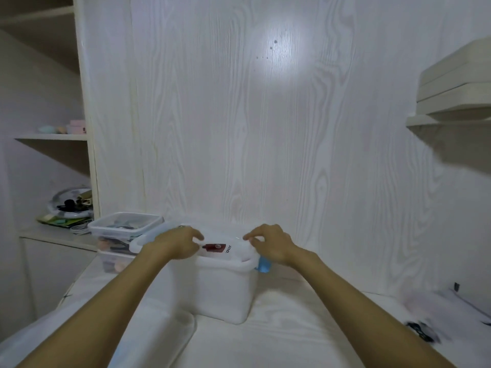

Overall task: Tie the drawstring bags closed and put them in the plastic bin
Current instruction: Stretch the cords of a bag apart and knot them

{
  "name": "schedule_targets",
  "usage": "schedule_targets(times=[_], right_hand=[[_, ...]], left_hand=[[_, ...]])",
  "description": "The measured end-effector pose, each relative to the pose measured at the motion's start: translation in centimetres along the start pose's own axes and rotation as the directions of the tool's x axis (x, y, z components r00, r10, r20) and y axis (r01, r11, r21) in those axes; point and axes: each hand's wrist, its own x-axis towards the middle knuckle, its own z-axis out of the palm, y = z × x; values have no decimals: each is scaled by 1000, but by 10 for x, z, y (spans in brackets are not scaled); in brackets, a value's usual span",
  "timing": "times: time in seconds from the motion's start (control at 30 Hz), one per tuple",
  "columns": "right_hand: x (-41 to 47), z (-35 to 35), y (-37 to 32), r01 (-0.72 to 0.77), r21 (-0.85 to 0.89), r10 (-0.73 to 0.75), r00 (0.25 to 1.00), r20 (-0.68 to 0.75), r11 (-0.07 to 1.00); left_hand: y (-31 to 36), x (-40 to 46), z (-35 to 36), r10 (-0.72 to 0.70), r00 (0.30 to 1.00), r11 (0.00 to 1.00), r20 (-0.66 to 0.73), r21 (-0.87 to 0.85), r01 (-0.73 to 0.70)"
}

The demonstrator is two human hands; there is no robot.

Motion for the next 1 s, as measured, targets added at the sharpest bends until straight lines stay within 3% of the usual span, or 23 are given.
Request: schedule_targets(times=[0.07, 0.17, 0.3, 0.47, 0.6, 0.7, 0.8, 0.9, 1.0], right_hand=[[-9, -7, 9, 29, 151, -12, 993, -114, 988], [-40, -22, 33, 32, 279, 9, 989, -147, 960], [-96, -41, 88, -127, 300, 187, 965, -181, 945], [-144, -62, 164, -464, 195, 485, 871, -77, 864], [-161, -71, 203, -628, -20, 628, 776, 56, 778], [-169, -65, 213, -572, -262, 621, 763, 180, 778], [-172, -63, 214, -484, -283, 551, 794, 255, 828], [-174, -70, 215, -435, -208, 482, 807, 341, 876], [-173, -75, 211, -422, 39, 378, 846, 376, 906]], left_hand=[[15, -11, -7, 26, 978, 1000, -207, 2, -26], [60, -36, -14, 62, 918, 984, -392, -128, -121], [134, -65, 3, 162, 900, 928, -404, -248, -278], [212, -58, 69, 347, 929, 833, -124, -414, -367], [261, -51, 129, 461, 887, 814, 37, -417, -406], [288, -50, 161, 530, 826, 813, 194, -394, -429], [291, -45, 173, 511, 817, 855, 266, -248, -455], [283, -36, 169, 454, 815, 887, 360, -269, -375], [265, -21, 149, 363, 795, 931, 486, -168, -323]])
